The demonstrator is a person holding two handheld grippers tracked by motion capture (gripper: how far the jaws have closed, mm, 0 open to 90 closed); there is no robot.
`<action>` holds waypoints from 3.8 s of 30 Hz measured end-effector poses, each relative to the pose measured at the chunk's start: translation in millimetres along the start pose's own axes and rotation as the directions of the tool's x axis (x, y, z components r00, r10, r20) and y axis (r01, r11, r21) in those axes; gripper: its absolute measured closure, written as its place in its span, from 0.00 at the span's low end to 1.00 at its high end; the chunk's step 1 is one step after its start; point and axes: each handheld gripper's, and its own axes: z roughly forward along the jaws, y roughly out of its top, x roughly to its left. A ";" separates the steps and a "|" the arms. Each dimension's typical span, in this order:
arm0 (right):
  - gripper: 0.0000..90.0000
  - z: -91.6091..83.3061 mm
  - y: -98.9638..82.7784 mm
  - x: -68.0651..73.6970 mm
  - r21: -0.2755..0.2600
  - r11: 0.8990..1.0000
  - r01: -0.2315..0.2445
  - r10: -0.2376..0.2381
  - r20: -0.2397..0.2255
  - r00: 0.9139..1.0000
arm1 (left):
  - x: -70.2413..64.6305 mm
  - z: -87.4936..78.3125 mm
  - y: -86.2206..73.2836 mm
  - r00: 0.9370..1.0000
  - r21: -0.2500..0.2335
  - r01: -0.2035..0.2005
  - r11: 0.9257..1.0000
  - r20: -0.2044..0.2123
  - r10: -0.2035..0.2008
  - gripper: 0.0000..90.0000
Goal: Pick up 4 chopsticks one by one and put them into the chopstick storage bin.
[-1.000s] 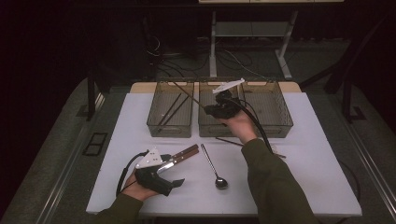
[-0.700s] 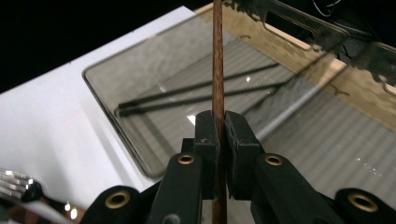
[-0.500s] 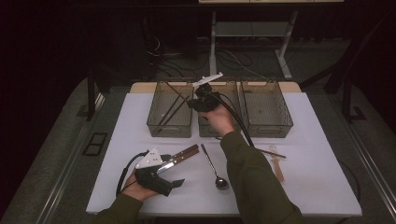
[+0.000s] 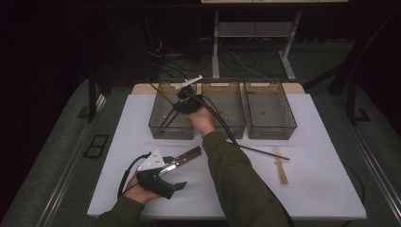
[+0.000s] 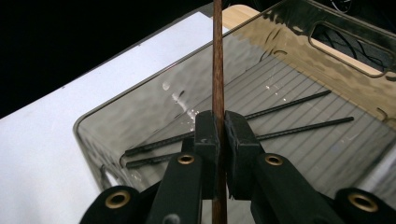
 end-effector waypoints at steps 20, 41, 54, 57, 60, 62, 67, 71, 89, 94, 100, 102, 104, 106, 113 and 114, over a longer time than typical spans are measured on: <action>0.56 10.3 -3.7 0.9 0.028 0.999 -0.015 0.014 0.055 0.998 | -0.9 0.7 0.3 1.000 0.003 -0.006 1.000 0.004 0.006 0.00; 0.48 -71.9 -41.6 -21.0 -0.030 0.996 0.078 -0.079 -0.035 0.996 | -1.4 1.0 -0.2 1.000 -0.004 0.002 1.000 0.003 -0.002 0.00; 0.49 -129.8 -97.6 -48.0 -0.032 0.992 0.121 -0.123 -0.067 0.990 | 0.2 1.4 -0.7 1.000 0.003 0.010 1.000 0.005 -0.010 0.00; 0.51 -140.8 -110.6 -52.7 -0.011 0.989 0.150 -0.150 -0.069 0.986 | -0.3 1.9 -0.7 1.000 0.001 0.014 1.000 0.004 -0.014 0.00; 0.51 -150.0 -123.8 -57.8 0.011 0.987 0.163 -0.161 -0.086 0.983 | 0.2 1.9 -0.8 1.000 0.009 0.010 1.000 0.004 -0.010 0.00; 0.51 -155.6 -132.9 -62.2 0.028 0.986 0.162 -0.159 -0.089 0.983 | 0.4 2.3 -1.0 1.000 0.006 0.011 1.000 0.003 -0.011 0.00; 0.53 -168.3 -153.9 -75.3 0.066 0.986 0.155 -0.148 -0.094 0.984 | 0.0 2.7 -0.9 1.000 0.011 0.010 1.000 0.003 -0.010 0.00; 0.55 -179.5 -171.0 -85.4 0.093 0.984 0.150 -0.140 -0.106 0.984 | 0.2 3.0 -1.0 1.000 0.013 0.011 1.000 0.003 -0.011 0.00; 0.82 -196.0 -214.8 -111.7 0.197 0.966 0.165 -0.152 -0.080 0.985 | -0.1 3.5 -1.1 1.000 0.019 0.007 1.000 0.000 -0.007 0.00; 0.84 -192.6 -219.0 -116.1 0.227 0.959 0.170 -0.156 -0.079 0.985 | -0.4 3.7 -1.3 1.000 0.019 0.006 1.000 0.000 -0.006 0.00; 0.86 -187.0 -222.0 -119.0 0.247 0.954 0.172 -0.154 -0.089 0.984 | -0.5 4.5 -1.4 1.000 0.018 0.007 1.000 0.003 -0.007 0.00; 0.87 -185.1 -222.5 -119.7 0.253 0.952 0.174 -0.155 -0.093 0.984 | -0.5 4.5 -1.3 1.000 0.020 0.007 1.000 0.003 -0.007 0.00; 0.87 -183.2 -223.1 -120.3 0.260 0.949 0.178 -0.159 -0.094 0.983 | -0.4 4.6 -1.4 1.000 0.020 0.006 1.000 0.004 -0.006 0.00; 0.87 -181.5 -224.0 -120.8 0.266 0.947 0.177 -0.156 -0.100 0.983 | -0.4 4.8 -1.4 1.000 0.021 0.006 1.000 0.005 -0.006 0.00; 0.91 -180.3 -225.3 -121.3 0.268 0.943 0.195 -0.170 -0.114 0.979 | -0.6 4.9 -1.3 1.000 0.025 0.006 1.000 0.007 -0.006 0.00; 0.91 -180.3 -225.3 -121.4 0.269 0.942 0.201 -0.175 -0.118 0.977 | -0.6 4.9 -1.2 1.000 0.026 0.005 1.000 0.007 -0.005 0.00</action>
